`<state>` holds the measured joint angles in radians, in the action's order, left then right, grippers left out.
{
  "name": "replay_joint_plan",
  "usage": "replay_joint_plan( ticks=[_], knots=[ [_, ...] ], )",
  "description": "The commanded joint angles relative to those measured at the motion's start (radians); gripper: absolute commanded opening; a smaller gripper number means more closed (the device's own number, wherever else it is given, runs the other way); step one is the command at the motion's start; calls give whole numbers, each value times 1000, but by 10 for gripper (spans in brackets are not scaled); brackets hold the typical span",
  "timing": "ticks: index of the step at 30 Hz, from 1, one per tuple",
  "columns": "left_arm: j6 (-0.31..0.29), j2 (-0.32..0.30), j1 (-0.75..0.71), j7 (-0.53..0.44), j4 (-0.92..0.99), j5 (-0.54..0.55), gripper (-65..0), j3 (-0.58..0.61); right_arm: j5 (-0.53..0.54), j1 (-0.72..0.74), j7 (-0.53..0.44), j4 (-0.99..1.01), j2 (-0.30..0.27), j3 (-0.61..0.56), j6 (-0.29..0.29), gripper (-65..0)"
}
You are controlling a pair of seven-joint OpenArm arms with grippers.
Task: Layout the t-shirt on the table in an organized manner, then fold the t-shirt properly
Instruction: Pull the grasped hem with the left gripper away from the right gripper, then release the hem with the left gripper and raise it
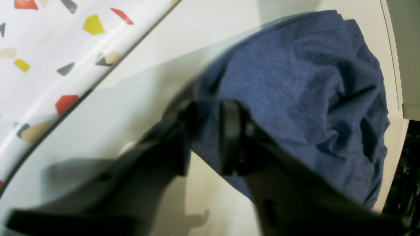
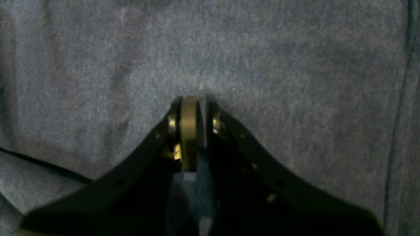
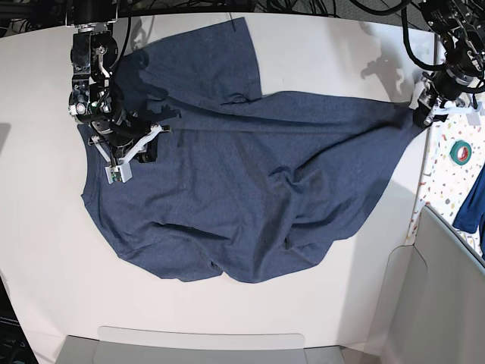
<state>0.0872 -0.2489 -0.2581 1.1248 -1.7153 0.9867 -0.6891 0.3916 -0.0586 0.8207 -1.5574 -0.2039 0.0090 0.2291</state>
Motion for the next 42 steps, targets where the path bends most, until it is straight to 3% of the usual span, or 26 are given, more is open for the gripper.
replay_joint_plan(
  ticks=[1,12,22,34,42],
  knots=[
    [3,-16,1,2,-13,18,-424,-10,-41,-25,131,24,-4,-4,-7,-592],
    [4,-19,1,-4,-12,14,-405,-13,-41,-27,131,24,-6,-4,-7,-592],
    [-2,-19,18,4,-18,18,-403,-205,-41,-27,131,21,-4,-4,-7,-592],
    [-5,-16,56,7,-110,19,-406,-189,-41,-19,131,-91,1,27,-9,-592],
    [-5,-19,58,7,-151,19,-406,-48,-38,-19,131,-179,2,142,-9,-592]
  ],
)
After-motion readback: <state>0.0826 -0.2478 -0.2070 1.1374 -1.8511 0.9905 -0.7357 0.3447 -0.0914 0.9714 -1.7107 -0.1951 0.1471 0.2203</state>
